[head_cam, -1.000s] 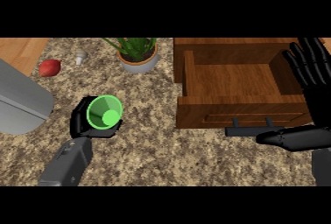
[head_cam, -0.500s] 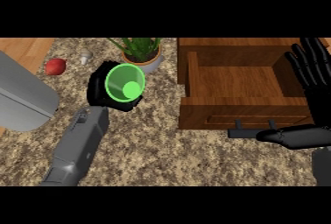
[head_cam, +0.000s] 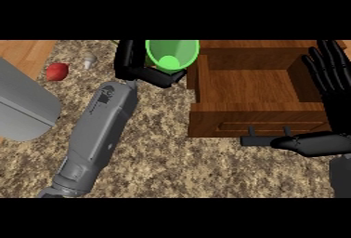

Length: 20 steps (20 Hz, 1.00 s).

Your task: Pick up the cup, place it into the drawer and close the drawer

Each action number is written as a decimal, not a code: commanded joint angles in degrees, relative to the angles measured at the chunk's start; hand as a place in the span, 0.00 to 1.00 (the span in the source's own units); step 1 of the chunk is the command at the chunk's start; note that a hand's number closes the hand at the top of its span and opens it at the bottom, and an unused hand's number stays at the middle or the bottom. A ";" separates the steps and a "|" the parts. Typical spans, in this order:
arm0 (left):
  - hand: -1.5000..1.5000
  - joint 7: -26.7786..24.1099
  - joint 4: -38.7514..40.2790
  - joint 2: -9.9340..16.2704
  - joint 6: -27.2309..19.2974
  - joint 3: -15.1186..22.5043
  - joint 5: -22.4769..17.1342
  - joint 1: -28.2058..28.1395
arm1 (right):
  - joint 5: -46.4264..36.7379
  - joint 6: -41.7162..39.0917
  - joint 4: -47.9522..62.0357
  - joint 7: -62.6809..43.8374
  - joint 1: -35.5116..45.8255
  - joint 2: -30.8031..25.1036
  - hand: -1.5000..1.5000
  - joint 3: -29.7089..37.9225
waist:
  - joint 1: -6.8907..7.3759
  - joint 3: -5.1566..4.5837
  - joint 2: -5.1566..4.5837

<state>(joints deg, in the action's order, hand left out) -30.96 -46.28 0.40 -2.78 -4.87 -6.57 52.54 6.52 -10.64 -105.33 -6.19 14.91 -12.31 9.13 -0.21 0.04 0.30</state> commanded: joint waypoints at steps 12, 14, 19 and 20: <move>1.00 13.14 21.89 -0.40 -16.17 10.20 -5.64 23.26 | -0.55 -0.97 1.76 3.00 1.39 0.15 0.00 -0.55 | -3.76 0.04 -1.50; 1.00 15.37 23.18 -0.40 -18.54 14.48 -7.59 23.90 | 0.29 -2.27 1.12 2.69 0.11 -0.39 0.00 -0.57 | -4.53 0.06 -1.30; 1.00 18.62 27.27 -0.40 -13.57 19.72 -10.58 24.04 | 0.63 -1.03 2.51 1.30 5.41 0.18 0.00 -1.05 | -6.14 0.06 -1.87; 1.00 19.40 28.98 -0.40 -14.76 20.51 -9.55 24.65 | 1.99 -2.16 0.46 1.50 3.53 0.72 0.00 -1.67 | -8.16 0.12 -2.23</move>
<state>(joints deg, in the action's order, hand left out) -13.40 -21.30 0.01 -18.74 12.02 -15.55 76.51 7.58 -12.14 -104.04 -4.79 18.26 -12.20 8.30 -6.15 0.12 -1.39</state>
